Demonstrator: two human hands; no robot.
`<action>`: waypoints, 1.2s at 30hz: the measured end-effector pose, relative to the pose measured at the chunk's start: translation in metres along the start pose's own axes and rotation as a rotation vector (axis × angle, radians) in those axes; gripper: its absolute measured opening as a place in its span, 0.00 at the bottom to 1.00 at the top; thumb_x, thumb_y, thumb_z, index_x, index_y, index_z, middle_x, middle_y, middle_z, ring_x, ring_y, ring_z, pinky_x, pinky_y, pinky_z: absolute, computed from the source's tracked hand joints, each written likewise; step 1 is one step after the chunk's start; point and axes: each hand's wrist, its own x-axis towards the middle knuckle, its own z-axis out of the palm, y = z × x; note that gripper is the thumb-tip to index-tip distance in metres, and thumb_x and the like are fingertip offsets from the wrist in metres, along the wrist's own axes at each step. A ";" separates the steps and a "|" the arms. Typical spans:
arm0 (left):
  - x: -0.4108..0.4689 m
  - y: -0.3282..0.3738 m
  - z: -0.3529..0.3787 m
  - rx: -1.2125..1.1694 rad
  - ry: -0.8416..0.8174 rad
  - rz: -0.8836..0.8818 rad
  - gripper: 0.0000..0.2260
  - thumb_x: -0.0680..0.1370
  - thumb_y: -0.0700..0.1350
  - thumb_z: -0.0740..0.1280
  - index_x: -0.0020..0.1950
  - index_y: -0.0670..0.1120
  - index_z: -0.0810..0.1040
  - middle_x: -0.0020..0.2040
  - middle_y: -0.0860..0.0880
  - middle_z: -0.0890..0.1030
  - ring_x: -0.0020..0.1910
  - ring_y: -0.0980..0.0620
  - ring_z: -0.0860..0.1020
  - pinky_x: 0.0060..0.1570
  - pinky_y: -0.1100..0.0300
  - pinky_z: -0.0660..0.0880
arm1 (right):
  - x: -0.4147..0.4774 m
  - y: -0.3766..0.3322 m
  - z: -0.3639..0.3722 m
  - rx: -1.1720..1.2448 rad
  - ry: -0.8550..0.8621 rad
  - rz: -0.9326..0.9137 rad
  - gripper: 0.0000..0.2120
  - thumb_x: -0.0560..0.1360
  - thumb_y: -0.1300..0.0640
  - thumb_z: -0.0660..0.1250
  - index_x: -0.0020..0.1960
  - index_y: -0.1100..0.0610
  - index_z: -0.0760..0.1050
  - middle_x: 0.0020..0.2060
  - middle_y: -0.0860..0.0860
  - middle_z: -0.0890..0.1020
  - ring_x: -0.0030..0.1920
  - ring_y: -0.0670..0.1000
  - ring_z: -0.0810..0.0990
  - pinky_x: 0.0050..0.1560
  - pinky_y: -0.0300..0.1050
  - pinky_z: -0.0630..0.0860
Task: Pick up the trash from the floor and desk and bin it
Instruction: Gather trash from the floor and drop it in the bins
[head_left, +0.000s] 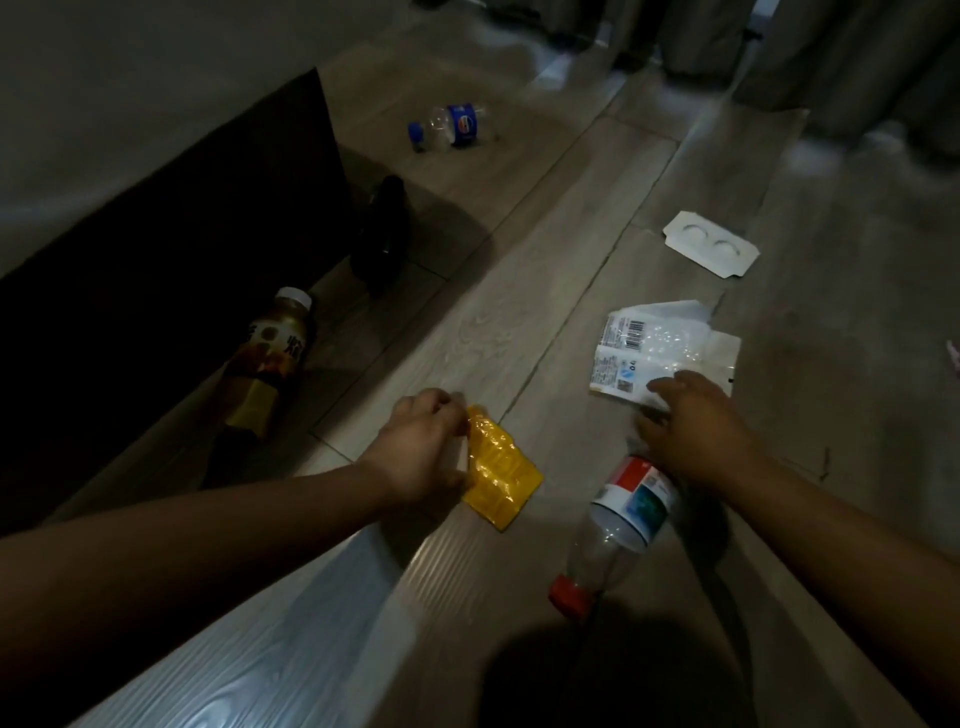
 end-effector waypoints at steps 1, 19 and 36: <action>0.005 0.002 0.002 0.041 -0.021 -0.010 0.32 0.70 0.55 0.72 0.70 0.53 0.64 0.71 0.49 0.61 0.68 0.47 0.61 0.65 0.52 0.67 | 0.002 0.007 0.000 -0.005 0.005 0.039 0.23 0.76 0.48 0.65 0.68 0.55 0.68 0.66 0.56 0.70 0.64 0.57 0.69 0.64 0.56 0.71; 0.007 -0.015 -0.018 -0.291 -0.007 -0.109 0.21 0.66 0.48 0.78 0.56 0.48 0.76 0.52 0.49 0.79 0.52 0.50 0.77 0.54 0.51 0.76 | -0.007 -0.036 0.033 0.018 -0.252 -0.551 0.20 0.76 0.46 0.63 0.67 0.48 0.73 0.69 0.47 0.71 0.67 0.47 0.69 0.61 0.38 0.62; 0.037 0.011 0.009 -0.029 0.159 -0.153 0.59 0.58 0.57 0.80 0.77 0.53 0.44 0.75 0.44 0.56 0.73 0.41 0.56 0.69 0.44 0.63 | -0.082 -0.028 0.008 0.221 -0.119 0.082 0.42 0.72 0.43 0.70 0.77 0.48 0.50 0.77 0.50 0.49 0.77 0.56 0.48 0.74 0.58 0.58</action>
